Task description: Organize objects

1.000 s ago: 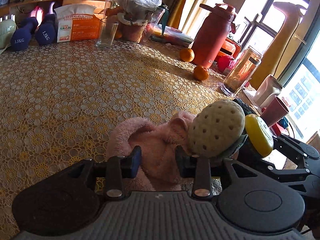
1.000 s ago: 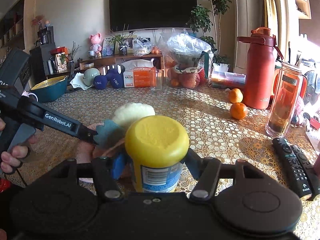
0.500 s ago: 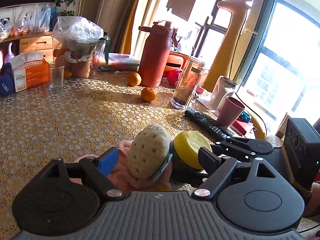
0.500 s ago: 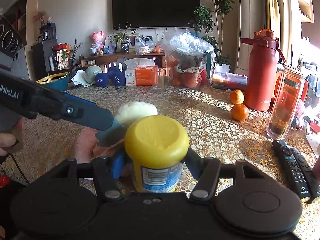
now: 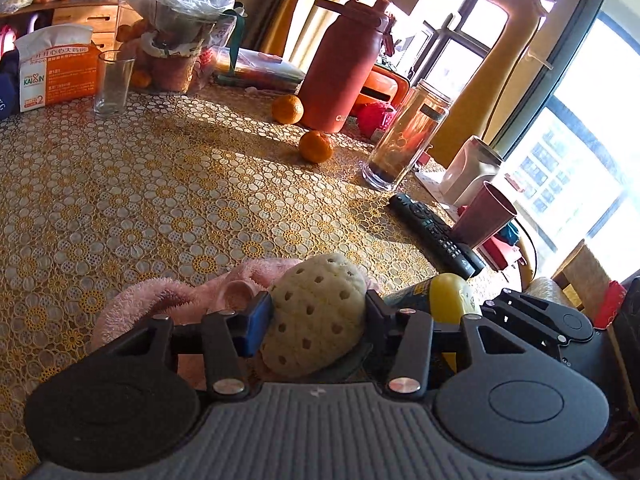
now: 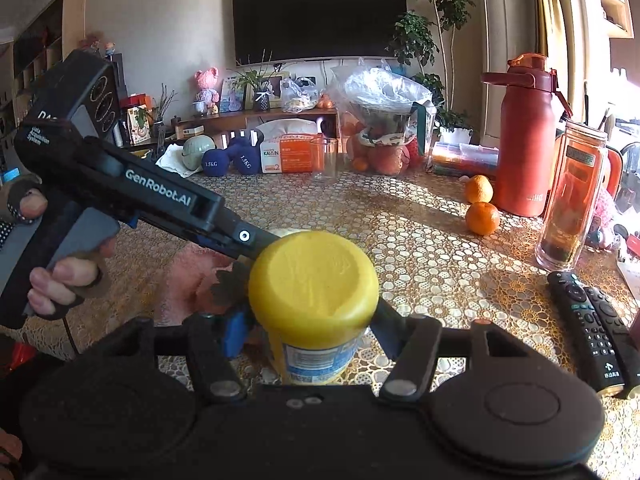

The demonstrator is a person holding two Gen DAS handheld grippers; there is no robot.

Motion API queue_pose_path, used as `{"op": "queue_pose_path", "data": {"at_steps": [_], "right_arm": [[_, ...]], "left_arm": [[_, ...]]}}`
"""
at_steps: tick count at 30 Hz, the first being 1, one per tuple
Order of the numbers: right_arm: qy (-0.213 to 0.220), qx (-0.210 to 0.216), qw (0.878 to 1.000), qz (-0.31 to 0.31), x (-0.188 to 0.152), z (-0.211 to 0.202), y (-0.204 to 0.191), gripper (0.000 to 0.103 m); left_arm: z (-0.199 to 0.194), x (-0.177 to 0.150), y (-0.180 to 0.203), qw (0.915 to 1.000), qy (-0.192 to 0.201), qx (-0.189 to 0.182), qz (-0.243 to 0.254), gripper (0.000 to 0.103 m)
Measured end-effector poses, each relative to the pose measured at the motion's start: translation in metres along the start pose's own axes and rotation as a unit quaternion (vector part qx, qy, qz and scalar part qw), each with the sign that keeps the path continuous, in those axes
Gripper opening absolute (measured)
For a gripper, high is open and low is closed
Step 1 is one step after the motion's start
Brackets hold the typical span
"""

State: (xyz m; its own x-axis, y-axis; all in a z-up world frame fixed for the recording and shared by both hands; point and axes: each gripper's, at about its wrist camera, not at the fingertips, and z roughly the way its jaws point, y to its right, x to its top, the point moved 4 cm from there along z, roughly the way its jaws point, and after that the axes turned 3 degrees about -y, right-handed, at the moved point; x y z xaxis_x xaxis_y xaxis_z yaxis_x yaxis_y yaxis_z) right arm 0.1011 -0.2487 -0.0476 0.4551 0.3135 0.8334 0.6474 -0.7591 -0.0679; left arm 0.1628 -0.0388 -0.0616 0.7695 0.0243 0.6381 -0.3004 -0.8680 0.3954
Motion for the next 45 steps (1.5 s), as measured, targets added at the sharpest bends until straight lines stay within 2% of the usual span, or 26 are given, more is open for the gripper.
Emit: {"op": "queue_pose_path", "data": {"at_steps": [5,7,9,16,20,25,29,32,34,36,38,41,45], "right_arm": [[-0.005,0.004,1.000,0.003,-0.007,-0.009,0.004,0.061],[-0.005,0.005,1.000,0.011,-0.009,-0.011,0.006,0.061],[-0.003,0.004,1.000,0.019,-0.009,-0.012,0.008,0.061],[-0.001,-0.002,1.000,0.019,-0.005,-0.008,0.008,0.061],[-0.003,-0.008,1.000,0.004,0.002,0.000,0.003,0.061],[-0.008,-0.011,1.000,-0.010,0.011,0.011,0.000,0.061],[-0.011,-0.013,1.000,-0.018,0.015,0.018,-0.004,0.061],[-0.010,-0.013,1.000,-0.025,0.014,0.019,-0.008,0.061],[-0.010,-0.014,1.000,-0.025,0.014,0.019,-0.008,0.061],[-0.011,-0.012,1.000,-0.024,0.015,0.020,-0.007,0.061],[-0.012,-0.012,1.000,-0.024,0.015,0.019,-0.007,0.061],[-0.012,-0.012,1.000,-0.023,0.015,0.019,-0.007,0.061],[-0.012,-0.011,1.000,-0.022,0.015,0.020,-0.007,0.061]], "left_arm": [[0.002,-0.013,0.011,0.9976,0.001,0.036,0.060,0.049],[-0.002,-0.017,0.015,0.9966,0.002,0.043,0.071,0.048],[-0.009,-0.021,0.016,0.9963,0.007,0.044,0.073,0.043],[-0.036,-0.028,0.000,0.9977,0.028,0.048,0.039,0.037],[-0.047,-0.029,-0.016,0.9967,0.042,0.067,0.015,0.037],[-0.054,-0.027,-0.042,0.9926,0.051,0.110,-0.010,0.037],[-0.050,-0.031,-0.067,0.9874,0.032,0.153,-0.026,0.034],[-0.059,-0.035,-0.074,0.9885,0.041,0.141,-0.036,0.036],[-0.066,-0.036,-0.068,0.9903,0.049,0.126,-0.032,0.045],[-0.073,-0.036,-0.057,0.9908,0.063,0.119,-0.019,0.076],[-0.078,-0.034,-0.043,0.9902,0.079,0.115,0.003,0.089],[-0.076,-0.028,-0.022,0.9912,0.077,0.102,0.036,0.090],[-0.064,-0.027,-0.004,0.9930,0.072,0.077,0.054,0.100]]}}
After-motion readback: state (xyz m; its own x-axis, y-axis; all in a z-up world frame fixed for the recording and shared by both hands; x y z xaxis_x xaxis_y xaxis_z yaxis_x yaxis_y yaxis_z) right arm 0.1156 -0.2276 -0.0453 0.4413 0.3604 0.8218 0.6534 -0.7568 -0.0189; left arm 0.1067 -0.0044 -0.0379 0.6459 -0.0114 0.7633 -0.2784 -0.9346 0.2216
